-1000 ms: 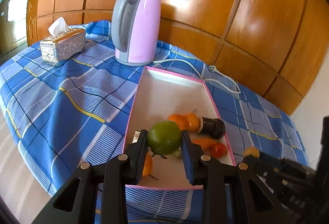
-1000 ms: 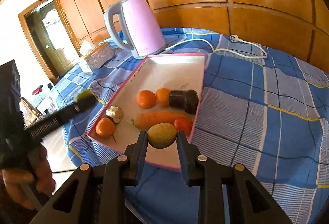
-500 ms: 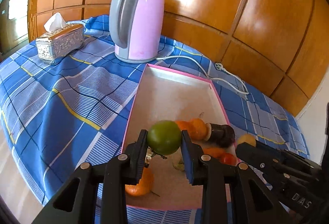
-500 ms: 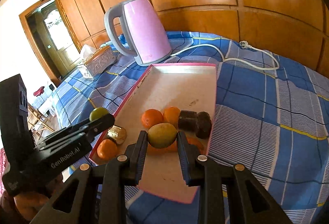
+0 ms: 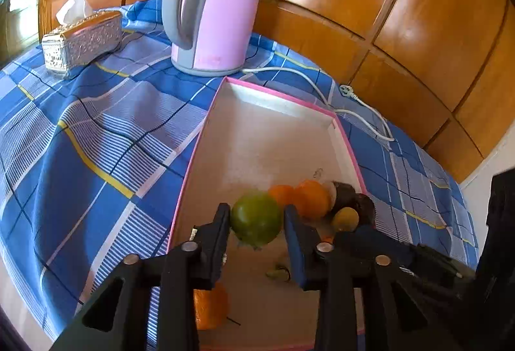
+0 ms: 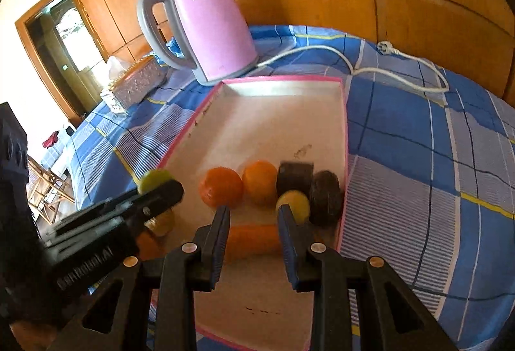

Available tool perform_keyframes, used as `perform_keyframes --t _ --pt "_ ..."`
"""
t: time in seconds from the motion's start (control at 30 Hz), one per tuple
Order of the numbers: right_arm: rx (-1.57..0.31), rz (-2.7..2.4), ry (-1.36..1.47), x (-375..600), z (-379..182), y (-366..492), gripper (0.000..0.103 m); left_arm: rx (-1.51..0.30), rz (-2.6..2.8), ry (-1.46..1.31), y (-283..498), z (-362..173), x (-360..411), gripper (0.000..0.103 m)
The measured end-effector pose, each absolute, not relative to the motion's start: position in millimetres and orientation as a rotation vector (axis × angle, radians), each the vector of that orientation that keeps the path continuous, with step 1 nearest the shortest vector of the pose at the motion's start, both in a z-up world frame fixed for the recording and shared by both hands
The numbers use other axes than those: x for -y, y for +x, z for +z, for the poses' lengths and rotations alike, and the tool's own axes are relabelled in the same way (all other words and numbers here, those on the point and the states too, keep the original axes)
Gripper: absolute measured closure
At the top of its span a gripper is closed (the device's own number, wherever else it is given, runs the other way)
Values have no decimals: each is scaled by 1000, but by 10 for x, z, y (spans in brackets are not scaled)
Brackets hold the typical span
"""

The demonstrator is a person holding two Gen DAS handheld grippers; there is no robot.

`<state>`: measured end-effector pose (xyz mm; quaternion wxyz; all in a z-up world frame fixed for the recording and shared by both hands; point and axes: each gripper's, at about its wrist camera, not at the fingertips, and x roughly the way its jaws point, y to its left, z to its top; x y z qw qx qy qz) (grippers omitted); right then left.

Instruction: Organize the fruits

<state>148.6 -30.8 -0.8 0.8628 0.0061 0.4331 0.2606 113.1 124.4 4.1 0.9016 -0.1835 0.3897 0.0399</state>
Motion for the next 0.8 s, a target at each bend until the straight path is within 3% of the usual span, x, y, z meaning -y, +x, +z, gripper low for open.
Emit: perform_keyframes --t 0.2,0.53,0.8 --pt "-911 539 28 382 -40 1453 72 -791 59 -386 1147 74 -1187 49" --pt "-910 535 28 395 -22 1410 72 -763 239 -353 931 145 -1238 49" --pt "-902 527 3 370 5 1274 66 -712 286 -309 728 297 -1241 41"
